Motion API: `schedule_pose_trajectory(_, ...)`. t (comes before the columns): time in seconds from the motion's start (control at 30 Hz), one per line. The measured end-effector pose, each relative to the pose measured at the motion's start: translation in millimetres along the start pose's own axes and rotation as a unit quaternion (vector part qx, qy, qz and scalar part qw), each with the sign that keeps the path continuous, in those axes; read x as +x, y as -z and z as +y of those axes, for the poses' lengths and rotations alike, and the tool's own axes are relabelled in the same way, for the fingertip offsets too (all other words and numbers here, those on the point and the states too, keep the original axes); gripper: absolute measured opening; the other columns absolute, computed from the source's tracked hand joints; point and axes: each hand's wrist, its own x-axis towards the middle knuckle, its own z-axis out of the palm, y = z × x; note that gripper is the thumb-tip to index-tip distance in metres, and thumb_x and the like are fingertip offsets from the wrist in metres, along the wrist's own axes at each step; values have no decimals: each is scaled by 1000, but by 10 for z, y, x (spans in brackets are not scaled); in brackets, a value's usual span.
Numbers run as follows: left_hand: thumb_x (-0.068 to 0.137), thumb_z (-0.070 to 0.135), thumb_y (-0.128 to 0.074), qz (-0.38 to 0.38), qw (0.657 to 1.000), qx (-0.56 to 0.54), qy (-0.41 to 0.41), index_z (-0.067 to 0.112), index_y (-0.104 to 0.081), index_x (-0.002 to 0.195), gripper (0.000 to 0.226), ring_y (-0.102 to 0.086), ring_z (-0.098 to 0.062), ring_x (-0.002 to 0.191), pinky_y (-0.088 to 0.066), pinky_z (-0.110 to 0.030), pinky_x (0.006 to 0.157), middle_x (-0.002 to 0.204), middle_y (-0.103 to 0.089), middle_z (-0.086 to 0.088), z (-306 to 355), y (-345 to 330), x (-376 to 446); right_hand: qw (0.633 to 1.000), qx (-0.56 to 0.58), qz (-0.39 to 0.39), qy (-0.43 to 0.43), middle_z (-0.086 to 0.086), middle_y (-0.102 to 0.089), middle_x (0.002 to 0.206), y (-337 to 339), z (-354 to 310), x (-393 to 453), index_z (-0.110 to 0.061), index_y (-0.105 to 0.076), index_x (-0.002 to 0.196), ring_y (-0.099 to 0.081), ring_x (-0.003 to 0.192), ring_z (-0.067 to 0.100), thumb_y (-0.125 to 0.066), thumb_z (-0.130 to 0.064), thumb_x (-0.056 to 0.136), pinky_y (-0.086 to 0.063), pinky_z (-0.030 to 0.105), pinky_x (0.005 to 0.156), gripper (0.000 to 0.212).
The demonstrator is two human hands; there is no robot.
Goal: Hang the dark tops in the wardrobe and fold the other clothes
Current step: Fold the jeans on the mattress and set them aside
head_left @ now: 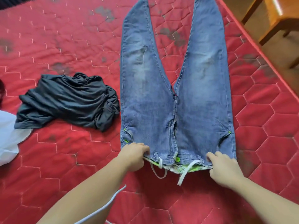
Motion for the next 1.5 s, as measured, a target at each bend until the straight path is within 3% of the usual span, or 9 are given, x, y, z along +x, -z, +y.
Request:
schedule_pose_trajectory(0.2,74,11,-47,-63,998,3,-31,33,-58,100,36,-56,-19,103,-37,-28,72,103,-56,10,-34,-347,-323,998,11,-57,18,-5,-49,107,-361,-151,-411,-34,-30,93,-51,111,20,-47,-25,81,-38,37,88,23)
schedule_pose_trajectory(0.5,77,15,-61,-193,981,-12,-25,29,-67,110,37,-57,-15,85,-39,-18,67,106,-68,4,44,-439,-318,978,72,-193,27,-7,-60,118,-404,-109,-454,-34,-49,93,-57,108,19,-43,-17,76,-45,28,83,24)
schedule_pose_trajectory(0.7,82,26,-57,-116,992,26,-32,22,-62,84,6,-59,-25,86,-45,-29,69,92,-69,-3,-80,-152,-227,999,6,-44,19,-2,-68,102,-67,-102,-323,-23,-48,72,-62,103,24,-48,-21,76,-38,33,75,4)
schedule_pose_trajectory(0.83,82,30,-58,-87,996,37,-6,23,-43,64,24,-52,-23,75,-46,-33,66,69,-53,6,-228,101,-134,999,-24,38,17,0,-68,97,174,-90,-120,-21,-40,66,-62,99,24,-47,-19,78,-27,37,74,14)
schedule_pose_trajectory(1.07,88,43,-56,146,986,74,39,29,-51,89,15,-63,-36,90,-38,-33,64,97,-65,-7,-280,662,232,985,-15,169,-20,5,-70,93,729,86,379,-19,-35,64,-63,92,27,-51,-21,76,-27,37,75,19)
schedule_pose_trajectory(1.2,86,30,-58,140,982,89,88,32,-60,104,18,-62,-33,103,-43,-37,78,110,-67,-6,-308,1101,606,980,-30,197,-2,4,-65,97,1161,158,795,-23,-50,79,-60,98,26,-51,-23,79,-31,40,88,2)
schedule_pose_trajectory(1.3,84,21,-56,130,976,91,147,36,-61,115,35,-59,-32,110,-40,-40,89,118,-64,-6,-340,1421,896,979,-59,194,-1,7,-61,105,1456,184,1149,-20,-58,97,-55,106,29,-50,-23,83,-29,44,98,15)
schedule_pose_trajectory(1.4,84,15,-55,263,947,87,163,32,-61,117,37,-55,-32,113,-35,-43,93,119,-63,-8,-367,1617,1201,969,-15,244,-12,12,-58,113,1718,254,1557,-17,-61,108,-52,111,32,-52,-15,81,-27,45,100,28)
schedule_pose_trajectory(1.5,85,22,-60,389,908,43,148,34,-48,136,53,-33,-29,136,-22,-49,107,147,-40,-4,-328,1550,1402,936,95,337,-36,16,-46,131,1813,261,1783,-17,-53,129,-41,124,35,-59,-13,78,-20,51,109,51)
